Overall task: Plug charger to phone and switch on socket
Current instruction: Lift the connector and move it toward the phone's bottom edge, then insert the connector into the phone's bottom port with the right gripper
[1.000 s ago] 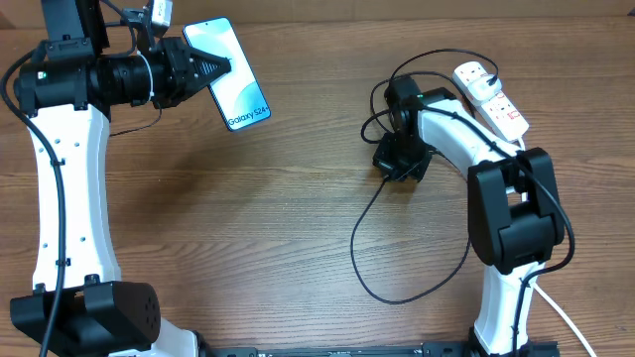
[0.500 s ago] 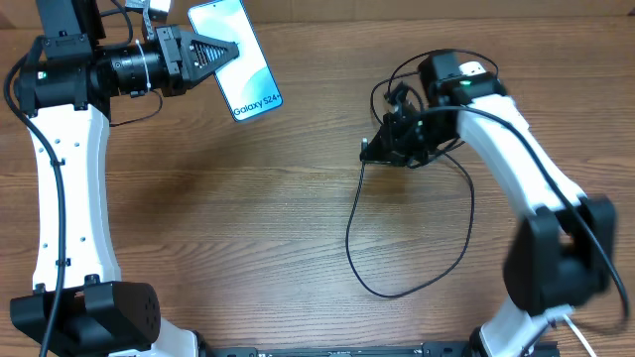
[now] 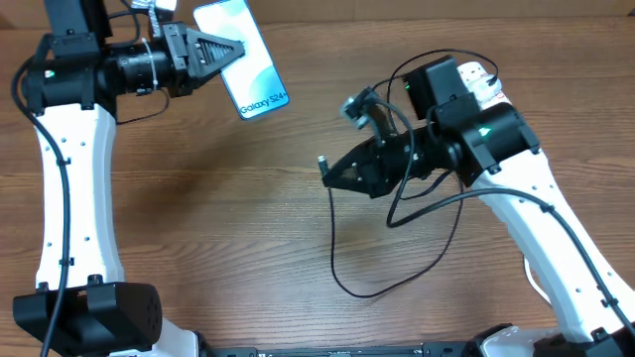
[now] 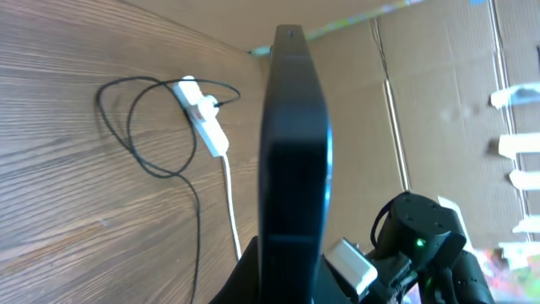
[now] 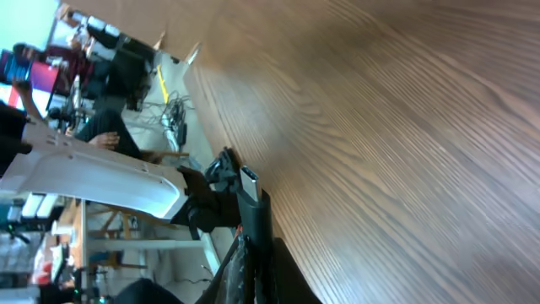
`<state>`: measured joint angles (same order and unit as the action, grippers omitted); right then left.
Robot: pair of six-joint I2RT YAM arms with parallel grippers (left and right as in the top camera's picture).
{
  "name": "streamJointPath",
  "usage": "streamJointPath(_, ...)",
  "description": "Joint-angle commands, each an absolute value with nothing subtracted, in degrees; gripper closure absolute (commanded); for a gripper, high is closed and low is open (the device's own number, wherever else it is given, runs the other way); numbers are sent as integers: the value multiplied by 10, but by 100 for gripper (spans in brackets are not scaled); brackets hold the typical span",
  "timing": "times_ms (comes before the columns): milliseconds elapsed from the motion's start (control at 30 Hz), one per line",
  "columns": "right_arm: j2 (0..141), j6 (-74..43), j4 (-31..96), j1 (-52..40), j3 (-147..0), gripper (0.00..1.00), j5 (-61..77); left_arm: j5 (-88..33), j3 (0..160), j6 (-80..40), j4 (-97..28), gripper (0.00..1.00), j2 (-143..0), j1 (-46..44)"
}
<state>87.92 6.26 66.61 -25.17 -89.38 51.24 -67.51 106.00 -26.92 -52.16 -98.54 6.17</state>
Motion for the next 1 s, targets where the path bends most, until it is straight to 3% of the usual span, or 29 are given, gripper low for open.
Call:
streamJointPath(0,870,58,655,-258,-905,96,523,-727,1062,-275,-502,96,-978,44)
streamJointPath(233,870,58,625,-258,-905,96,628,-751,1062,-275,-491,96,-978,34)
streamJointPath(967,870,-42,531,-258,-905,96,622,-811,1062,-272,-492,96,-978,3)
